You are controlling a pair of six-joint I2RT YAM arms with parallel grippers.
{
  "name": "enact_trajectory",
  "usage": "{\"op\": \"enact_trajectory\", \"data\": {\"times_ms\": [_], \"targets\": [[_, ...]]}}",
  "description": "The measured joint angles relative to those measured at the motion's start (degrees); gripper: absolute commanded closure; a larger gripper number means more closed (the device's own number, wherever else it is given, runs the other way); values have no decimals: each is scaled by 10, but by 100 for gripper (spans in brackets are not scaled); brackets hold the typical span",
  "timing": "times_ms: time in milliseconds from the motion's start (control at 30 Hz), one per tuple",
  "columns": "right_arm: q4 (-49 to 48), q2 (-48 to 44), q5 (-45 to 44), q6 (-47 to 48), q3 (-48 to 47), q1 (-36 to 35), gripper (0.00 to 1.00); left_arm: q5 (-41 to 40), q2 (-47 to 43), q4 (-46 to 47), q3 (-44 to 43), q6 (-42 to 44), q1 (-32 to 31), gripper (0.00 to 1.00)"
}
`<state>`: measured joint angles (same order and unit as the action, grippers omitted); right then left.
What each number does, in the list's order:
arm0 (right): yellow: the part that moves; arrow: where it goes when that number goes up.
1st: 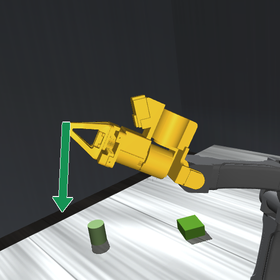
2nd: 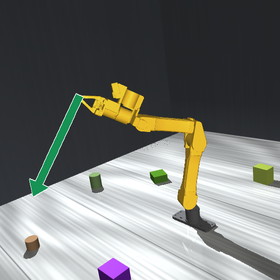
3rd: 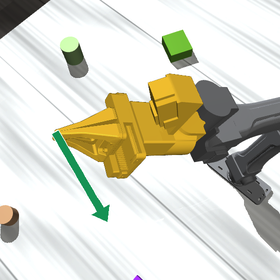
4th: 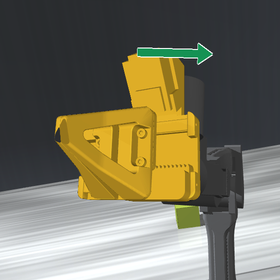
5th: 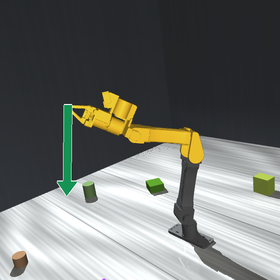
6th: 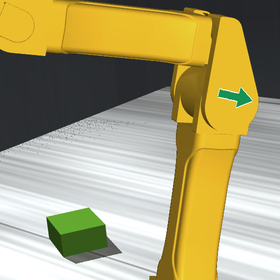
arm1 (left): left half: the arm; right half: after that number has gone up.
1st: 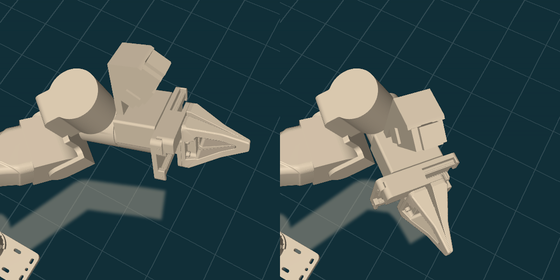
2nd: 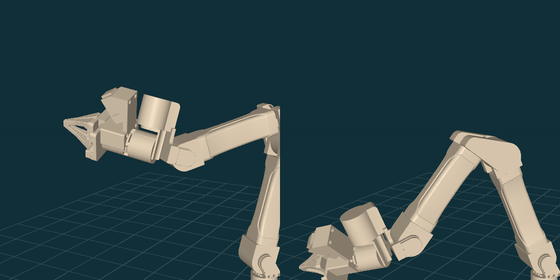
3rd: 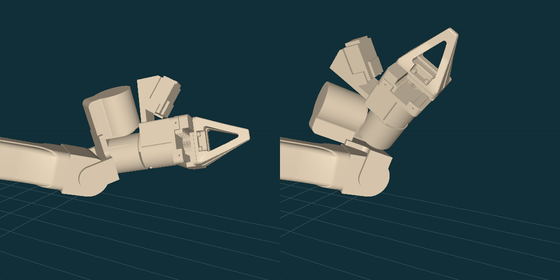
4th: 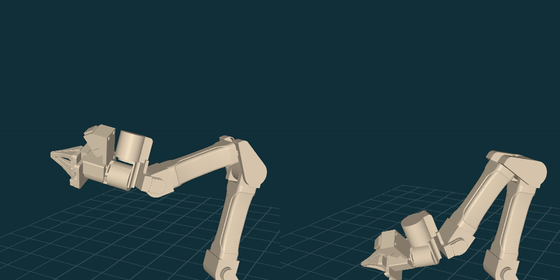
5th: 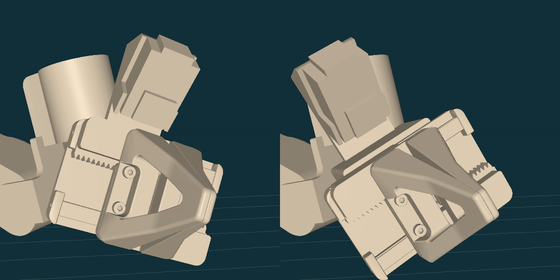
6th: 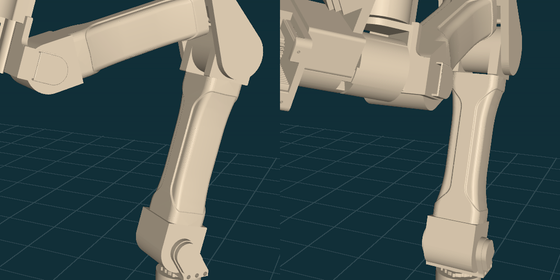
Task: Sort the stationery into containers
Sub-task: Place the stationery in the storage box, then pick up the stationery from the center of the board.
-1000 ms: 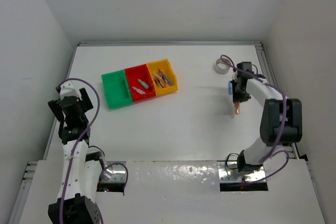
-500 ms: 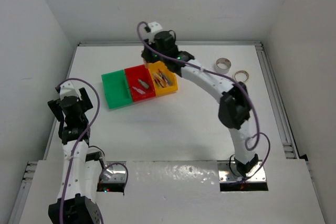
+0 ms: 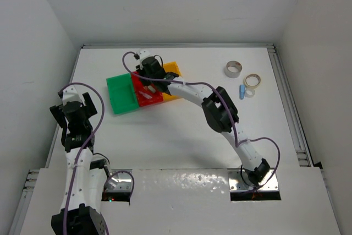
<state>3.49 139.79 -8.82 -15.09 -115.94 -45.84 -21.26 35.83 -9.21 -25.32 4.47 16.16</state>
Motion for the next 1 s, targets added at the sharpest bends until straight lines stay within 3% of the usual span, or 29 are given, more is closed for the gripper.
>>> {"op": "enact_trajectory", "data": {"times_ms": [33, 167, 200, 300, 367, 400, 467, 500, 567, 600, 700, 733, 867, 1000], "targets": [[-6, 0, -2, 1, 1, 0, 80, 0, 0, 0, 0, 0, 0, 5], [-21, 0, -10, 2, 18, -1, 54, 0, 0, 0, 0, 0, 0, 5], [-21, 0, -11, 3, 23, -1, 44, 0, 0, 0, 0, 0, 0, 5], [-17, -1, -13, 9, 29, -2, 33, 0, 0, 0, 0, 0, 0, 5], [-15, -7, -14, 12, 29, -2, 33, 1, 0, 0, 0, 0, 0, 5], [-11, -15, -16, 12, 30, 0, 40, 1, 0, 0, 0, 0, 0, 5], [-3, -48, -19, 11, 45, 3, 58, 0, 0, 0, 0, 0, 0, 5], [0, -81, -19, 6, 70, 7, 83, 1, 0, 0, 0, 0, 0, 5], [11, -168, -14, -9, 133, 25, 93, 0, 0, 0, 0, 0, 0, 5], [14, -205, -12, -16, 158, 37, 93, 0, 0, 0, 0, 0, 0, 5], [18, -353, -13, -38, 260, 126, 69, 0, -2, 0, 0, 0, 0, 5], [17, -391, -25, -44, 289, 162, 54, 0, -2, 0, 0, 0, 0, 5], [40, -483, -100, -70, 417, 312, 55, 1, -2, 0, 0, 0, 0, 5], [92, -469, -106, -104, 529, 376, 58, 3, -2, 0, 0, 0, 0, 5]]}}
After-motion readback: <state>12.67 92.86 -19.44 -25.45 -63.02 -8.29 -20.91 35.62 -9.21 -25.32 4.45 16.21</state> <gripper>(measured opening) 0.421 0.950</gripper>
